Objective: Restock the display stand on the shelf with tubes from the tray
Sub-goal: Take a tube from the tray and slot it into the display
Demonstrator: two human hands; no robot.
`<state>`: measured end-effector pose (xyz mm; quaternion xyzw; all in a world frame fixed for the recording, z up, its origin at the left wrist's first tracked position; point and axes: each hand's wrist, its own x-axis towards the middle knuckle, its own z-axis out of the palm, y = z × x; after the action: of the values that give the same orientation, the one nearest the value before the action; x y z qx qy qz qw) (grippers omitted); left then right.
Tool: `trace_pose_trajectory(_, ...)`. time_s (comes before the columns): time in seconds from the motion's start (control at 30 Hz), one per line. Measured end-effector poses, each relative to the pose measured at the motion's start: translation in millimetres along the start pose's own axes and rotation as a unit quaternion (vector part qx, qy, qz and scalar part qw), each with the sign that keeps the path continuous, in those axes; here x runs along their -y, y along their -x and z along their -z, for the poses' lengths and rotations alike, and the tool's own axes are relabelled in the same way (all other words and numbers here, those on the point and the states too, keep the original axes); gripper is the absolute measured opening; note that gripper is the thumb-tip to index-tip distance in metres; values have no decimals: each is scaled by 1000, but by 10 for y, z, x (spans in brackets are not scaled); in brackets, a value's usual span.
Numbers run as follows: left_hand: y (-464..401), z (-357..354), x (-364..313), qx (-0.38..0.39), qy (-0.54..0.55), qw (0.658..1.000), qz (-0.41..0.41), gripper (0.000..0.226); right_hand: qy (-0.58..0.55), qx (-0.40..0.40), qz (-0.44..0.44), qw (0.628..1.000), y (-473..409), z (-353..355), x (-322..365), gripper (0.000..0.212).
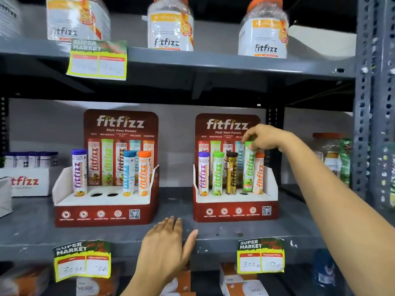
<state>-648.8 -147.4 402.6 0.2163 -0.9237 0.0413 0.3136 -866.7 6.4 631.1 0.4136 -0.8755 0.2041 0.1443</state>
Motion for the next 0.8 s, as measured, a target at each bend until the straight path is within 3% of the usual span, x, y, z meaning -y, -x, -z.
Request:
trace_pose_trajectory(0.1,28,63,57,-8,-12,1000,-24,85,26,-45,49,997,24,212,277,28)
trace_pose_trajectory(0.17,127,214,186,-42,-5,999,-11,77,13,-68,97,993,68,361,578,25)
trace_pose_trajectory(0.27,303,460,588,-147,23,989,9,61,-62,-67,171,981,83,416,1067,16)
trace_pose_trajectory(0.4,524,671,1265,-207,8,974,95,54,-226,-8,212,951,-50,122,1766,18)
trace_pose_trajectory(0.57,648,741,2044,-158,-15,968,195,54,-270,18,215,939,-257,-434,2552,20)
trace_pose_trajectory(0.67,617,707,2345,-104,-49,976,184,53,-212,-12,218,953,-325,-743,2887,22)
trace_pose_trajectory(0.8,612,634,2492,-102,-36,987,120,58,-176,-1,229,957,-368,-1045,3155,26)
